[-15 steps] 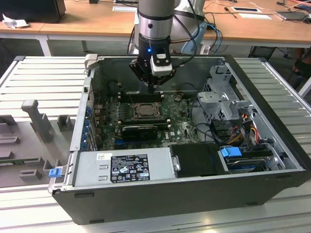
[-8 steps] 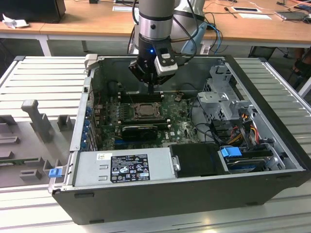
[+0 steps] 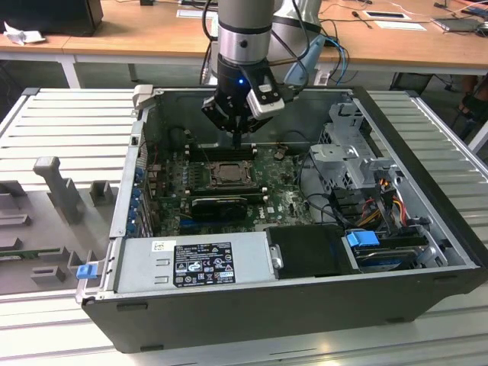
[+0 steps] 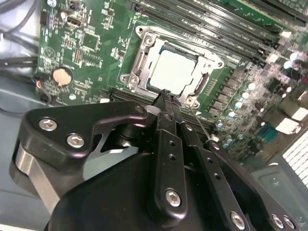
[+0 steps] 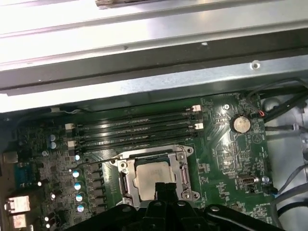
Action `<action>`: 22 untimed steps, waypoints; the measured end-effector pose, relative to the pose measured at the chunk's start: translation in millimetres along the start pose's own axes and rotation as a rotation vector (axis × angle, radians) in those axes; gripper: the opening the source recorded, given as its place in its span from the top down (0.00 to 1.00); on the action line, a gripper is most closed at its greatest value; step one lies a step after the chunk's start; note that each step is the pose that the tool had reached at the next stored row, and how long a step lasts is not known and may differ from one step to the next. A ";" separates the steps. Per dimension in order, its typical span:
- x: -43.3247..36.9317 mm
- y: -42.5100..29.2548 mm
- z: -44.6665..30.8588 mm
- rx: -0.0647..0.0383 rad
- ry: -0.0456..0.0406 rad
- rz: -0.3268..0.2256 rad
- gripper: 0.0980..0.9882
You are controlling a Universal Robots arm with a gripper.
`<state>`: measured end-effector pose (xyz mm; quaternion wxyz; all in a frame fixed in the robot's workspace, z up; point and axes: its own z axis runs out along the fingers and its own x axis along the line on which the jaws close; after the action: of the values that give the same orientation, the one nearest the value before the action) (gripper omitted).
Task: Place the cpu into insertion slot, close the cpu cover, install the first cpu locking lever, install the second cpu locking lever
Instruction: 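Install the first cpu locking lever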
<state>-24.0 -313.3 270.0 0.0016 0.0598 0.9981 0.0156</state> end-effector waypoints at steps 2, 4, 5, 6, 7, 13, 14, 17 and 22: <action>0.1 0.0 1.5 -0.003 0.0013 -0.033 0.99; 3.3 -0.6 3.7 -0.008 0.0029 -0.062 0.99; 7.3 -1.0 4.8 -0.009 0.0028 -0.063 0.99; 14.1 -1.9 6.2 -0.009 0.0029 -0.063 0.99; 21.3 -2.9 7.5 -0.009 0.0030 -0.063 0.99; 47.5 -6.0 9.4 -0.010 0.0032 -0.066 0.99; 51.1 -6.5 9.5 -0.010 0.0033 -0.068 0.99; 59.7 -7.5 9.8 -0.011 0.0034 -0.070 0.99; 73.6 -9.2 10.2 -0.011 0.0036 -0.075 0.99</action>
<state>-98.2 -313.4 259.4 0.0007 0.0220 0.9995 0.0209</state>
